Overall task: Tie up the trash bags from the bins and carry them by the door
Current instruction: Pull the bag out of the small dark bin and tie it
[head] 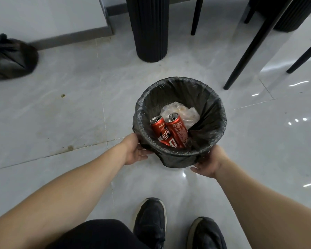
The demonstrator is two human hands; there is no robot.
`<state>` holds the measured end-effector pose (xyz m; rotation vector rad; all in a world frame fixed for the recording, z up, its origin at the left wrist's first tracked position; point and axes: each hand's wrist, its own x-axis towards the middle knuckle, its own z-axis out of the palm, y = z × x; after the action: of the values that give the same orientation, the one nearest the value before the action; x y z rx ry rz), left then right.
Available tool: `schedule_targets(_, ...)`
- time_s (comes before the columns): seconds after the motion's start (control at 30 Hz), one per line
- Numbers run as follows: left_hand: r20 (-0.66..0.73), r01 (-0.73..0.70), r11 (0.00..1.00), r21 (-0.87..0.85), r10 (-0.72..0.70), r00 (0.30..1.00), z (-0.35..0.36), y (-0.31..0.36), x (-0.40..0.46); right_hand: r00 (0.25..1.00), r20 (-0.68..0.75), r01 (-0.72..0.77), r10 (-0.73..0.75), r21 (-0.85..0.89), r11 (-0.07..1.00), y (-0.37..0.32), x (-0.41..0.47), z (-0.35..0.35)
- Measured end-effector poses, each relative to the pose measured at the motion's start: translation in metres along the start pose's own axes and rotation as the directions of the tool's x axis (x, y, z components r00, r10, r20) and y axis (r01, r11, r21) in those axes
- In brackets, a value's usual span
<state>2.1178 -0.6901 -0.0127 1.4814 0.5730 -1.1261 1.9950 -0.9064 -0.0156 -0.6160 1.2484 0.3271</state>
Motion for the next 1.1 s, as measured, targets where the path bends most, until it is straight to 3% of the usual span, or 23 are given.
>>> schedule_targets(0.27, 0.069, 0.056, 0.997, 0.052, -0.059, 0.996, -0.011, -0.002, -0.007, 0.998, -0.042, 0.037, -0.041, -0.091, 0.995, 0.009, 0.003, 0.003)
schedule_targets(0.57, 0.152, 0.187, 0.98, 0.07, -0.196, 0.969, -0.014, 0.003, -0.022, 0.99, 0.046, -0.132, 0.132, 0.005, 0.991, 0.014, 0.002, 0.007)
schedule_targets(1.1, 0.223, 0.252, 0.947, 0.201, -0.295, 0.929, -0.01, 0.023, -0.05, 0.999, 0.02, -0.049, 0.048, 0.015, 0.999, 0.003, -0.016, -0.006)
